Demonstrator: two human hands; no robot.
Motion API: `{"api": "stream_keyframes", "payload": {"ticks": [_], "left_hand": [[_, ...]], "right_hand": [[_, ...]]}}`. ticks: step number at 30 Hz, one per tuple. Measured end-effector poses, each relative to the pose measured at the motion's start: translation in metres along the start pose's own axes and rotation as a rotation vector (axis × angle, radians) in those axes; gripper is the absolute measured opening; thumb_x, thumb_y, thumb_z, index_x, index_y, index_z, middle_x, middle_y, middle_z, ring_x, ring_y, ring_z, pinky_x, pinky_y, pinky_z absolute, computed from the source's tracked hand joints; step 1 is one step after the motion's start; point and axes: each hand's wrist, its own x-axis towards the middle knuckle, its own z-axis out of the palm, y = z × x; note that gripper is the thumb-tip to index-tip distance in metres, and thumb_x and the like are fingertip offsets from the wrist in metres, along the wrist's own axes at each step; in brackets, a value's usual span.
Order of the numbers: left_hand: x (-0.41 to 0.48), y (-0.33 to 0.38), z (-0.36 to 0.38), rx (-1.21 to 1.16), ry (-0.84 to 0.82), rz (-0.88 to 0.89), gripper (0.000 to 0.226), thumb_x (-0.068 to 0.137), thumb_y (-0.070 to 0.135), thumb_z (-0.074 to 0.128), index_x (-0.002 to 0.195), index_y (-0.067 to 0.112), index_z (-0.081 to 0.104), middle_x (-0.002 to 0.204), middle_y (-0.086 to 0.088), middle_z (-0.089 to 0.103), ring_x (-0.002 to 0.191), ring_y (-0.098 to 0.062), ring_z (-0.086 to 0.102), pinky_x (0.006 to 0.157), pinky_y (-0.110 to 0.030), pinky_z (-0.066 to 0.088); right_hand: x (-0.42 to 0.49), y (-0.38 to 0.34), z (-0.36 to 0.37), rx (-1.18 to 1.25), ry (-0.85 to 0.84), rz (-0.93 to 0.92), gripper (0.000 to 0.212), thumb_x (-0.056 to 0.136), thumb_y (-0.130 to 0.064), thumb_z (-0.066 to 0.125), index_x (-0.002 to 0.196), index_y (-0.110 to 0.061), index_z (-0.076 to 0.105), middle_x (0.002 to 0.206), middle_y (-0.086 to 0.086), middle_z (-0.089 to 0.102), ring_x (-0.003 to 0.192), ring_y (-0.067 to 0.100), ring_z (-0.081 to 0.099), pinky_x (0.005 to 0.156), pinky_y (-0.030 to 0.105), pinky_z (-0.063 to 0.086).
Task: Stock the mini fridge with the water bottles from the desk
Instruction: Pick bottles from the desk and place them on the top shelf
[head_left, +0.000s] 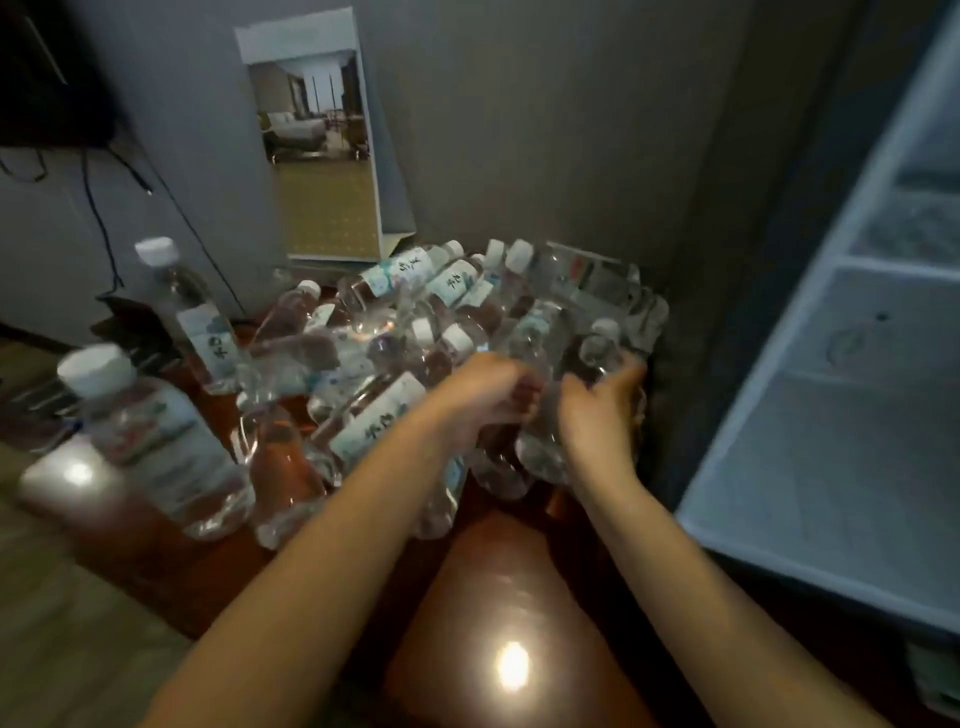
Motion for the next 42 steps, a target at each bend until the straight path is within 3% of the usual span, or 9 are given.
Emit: {"api": "stream_keyframes", "payload": {"ticks": [7,10,12,17,20,25,32,39,42], "left_hand": [[-0.102,-0.017,0.021,0.04,0.057,0.076,0.014,0.087,0.03,0.063,0.089,0.016,0.061,0.079,0.005,0.066,0.068,-0.007,0.061,0.045,-0.014,0.049],[-0.13,-0.035,0.024,-0.075,0.054,0.081,0.023,0.082,0.027,0.069,0.096,0.008,0.065,0.078,0.0,0.068,0.059,-0.009,0.065,0.051,-0.02,0.052],[-0.142,-0.042,0.024,-0.239,0.068,0.128,0.02,0.083,0.021,0.068,0.096,0.006,0.066,0.078,-0.003,0.067,0.054,-0.01,0.064,0.05,-0.022,0.051],[-0.162,-0.031,0.021,-0.513,-0.106,0.343,0.018,0.091,0.012,0.053,0.107,0.009,0.062,0.097,-0.014,0.071,0.08,-0.026,0.068,0.065,-0.032,0.059],[-0.173,-0.012,0.032,-0.509,-0.183,0.469,0.028,0.092,0.01,0.047,0.118,0.01,0.057,0.106,-0.015,0.07,0.093,-0.026,0.067,0.076,-0.036,0.057],[-0.188,0.015,0.072,-0.451,-0.305,0.618,0.03,0.093,0.007,0.04,0.118,0.006,0.056,0.109,-0.018,0.067,0.1,-0.028,0.064,0.085,-0.038,0.055],[-0.193,0.066,0.143,-0.296,-0.403,0.78,0.031,0.087,0.012,0.049,0.117,0.015,0.057,0.102,-0.01,0.068,0.094,-0.022,0.066,0.084,-0.041,0.053],[-0.182,0.111,0.187,-0.27,-0.485,0.795,0.027,0.095,0.012,0.039,0.117,0.014,0.055,0.105,-0.013,0.068,0.096,-0.027,0.065,0.083,-0.042,0.054],[-0.171,0.131,0.191,-0.196,-0.376,0.782,0.026,0.097,0.015,0.04,0.12,0.016,0.052,0.115,-0.018,0.064,0.106,-0.034,0.062,0.095,-0.05,0.049]], "right_hand": [[-0.067,0.005,-0.04,0.561,-0.245,0.02,0.046,0.096,-0.002,0.036,0.139,-0.018,0.034,0.124,0.004,0.054,0.106,0.018,0.056,0.092,0.034,0.048],[-0.091,-0.005,-0.048,0.501,-0.328,-0.068,0.061,0.094,0.005,0.03,0.146,-0.026,0.023,0.135,0.001,0.05,0.128,0.022,0.044,0.107,0.046,0.038],[-0.104,-0.015,-0.053,0.438,-0.335,-0.145,0.06,0.093,0.008,0.033,0.142,-0.027,0.029,0.135,0.001,0.048,0.127,0.022,0.045,0.105,0.049,0.04],[-0.118,-0.031,-0.095,0.421,-0.439,-0.227,0.049,0.093,0.011,0.037,0.134,-0.015,0.043,0.13,0.01,0.05,0.11,0.02,0.054,0.083,0.028,0.053],[-0.121,-0.035,-0.121,0.422,-0.586,-0.252,0.046,0.094,0.007,0.039,0.136,-0.011,0.043,0.13,0.009,0.056,0.115,0.023,0.057,0.085,0.029,0.052],[-0.115,-0.043,-0.169,0.325,-0.688,-0.344,0.06,0.092,0.001,0.048,0.142,-0.03,0.037,0.131,0.0,0.056,0.112,0.017,0.059,0.079,0.025,0.051],[-0.103,-0.065,-0.252,0.118,-0.629,-0.526,0.084,0.082,-0.002,0.066,0.137,-0.053,0.027,0.119,-0.004,0.063,0.104,0.012,0.063,0.075,0.022,0.053],[-0.079,-0.087,-0.292,0.103,-0.432,-0.689,0.101,0.074,0.005,0.072,0.147,-0.039,0.017,0.12,0.001,0.063,0.099,0.006,0.066,0.074,0.018,0.054],[-0.058,-0.098,-0.288,0.07,-0.289,-0.725,0.106,0.069,0.0,0.078,0.149,-0.032,0.015,0.119,0.001,0.063,0.1,0.011,0.066,0.084,0.03,0.056]]}}
